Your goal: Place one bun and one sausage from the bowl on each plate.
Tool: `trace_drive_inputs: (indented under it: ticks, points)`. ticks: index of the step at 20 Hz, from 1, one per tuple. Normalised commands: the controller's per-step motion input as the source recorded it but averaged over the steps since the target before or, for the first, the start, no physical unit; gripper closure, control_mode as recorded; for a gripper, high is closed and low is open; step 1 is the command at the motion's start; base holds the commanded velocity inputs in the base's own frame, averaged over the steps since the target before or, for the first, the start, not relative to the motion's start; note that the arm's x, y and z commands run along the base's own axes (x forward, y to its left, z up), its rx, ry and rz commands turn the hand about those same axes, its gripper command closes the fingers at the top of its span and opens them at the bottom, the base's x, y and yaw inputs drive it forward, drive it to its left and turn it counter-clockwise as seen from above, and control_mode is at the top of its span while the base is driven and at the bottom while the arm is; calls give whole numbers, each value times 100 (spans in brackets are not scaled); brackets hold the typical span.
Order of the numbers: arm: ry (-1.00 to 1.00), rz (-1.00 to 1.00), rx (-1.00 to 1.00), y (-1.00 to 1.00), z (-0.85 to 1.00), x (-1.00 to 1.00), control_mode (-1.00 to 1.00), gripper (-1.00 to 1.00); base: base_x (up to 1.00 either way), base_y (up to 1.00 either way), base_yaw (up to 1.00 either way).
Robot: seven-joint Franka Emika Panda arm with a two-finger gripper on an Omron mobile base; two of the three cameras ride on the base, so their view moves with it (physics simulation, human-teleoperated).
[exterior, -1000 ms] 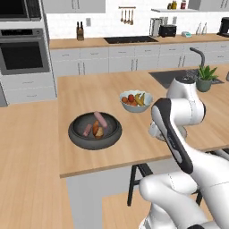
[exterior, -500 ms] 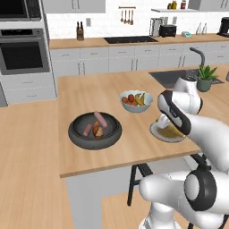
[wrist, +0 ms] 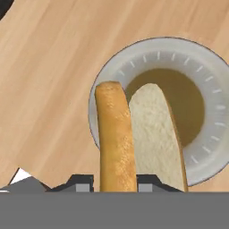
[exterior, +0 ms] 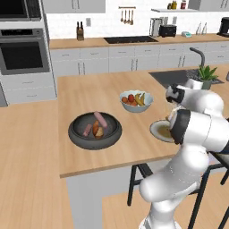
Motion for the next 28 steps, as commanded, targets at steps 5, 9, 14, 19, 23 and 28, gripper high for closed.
trace_drive_inputs:
  ticks: [5, 9, 14, 19, 23, 28]
  points:
    - [2, -2, -10, -38, -61, 82, -100, 100, 0, 0, 0]
    - [0, 0, -4, -34, -63, 81, -100, 100, 0, 0, 0]
    - [0, 0, -10, -3, -64, 18, -100, 100, 0, 0, 0]
    - [0, 0, -3, 31, -26, -15, -100, 100, 0, 0, 0]
    - [0, -3, 0, 44, -9, -9, -100, -100, 0, 0, 0]
    - [0, -3, 0, 7, -1, -2, -100, -100, 0, 0, 0]
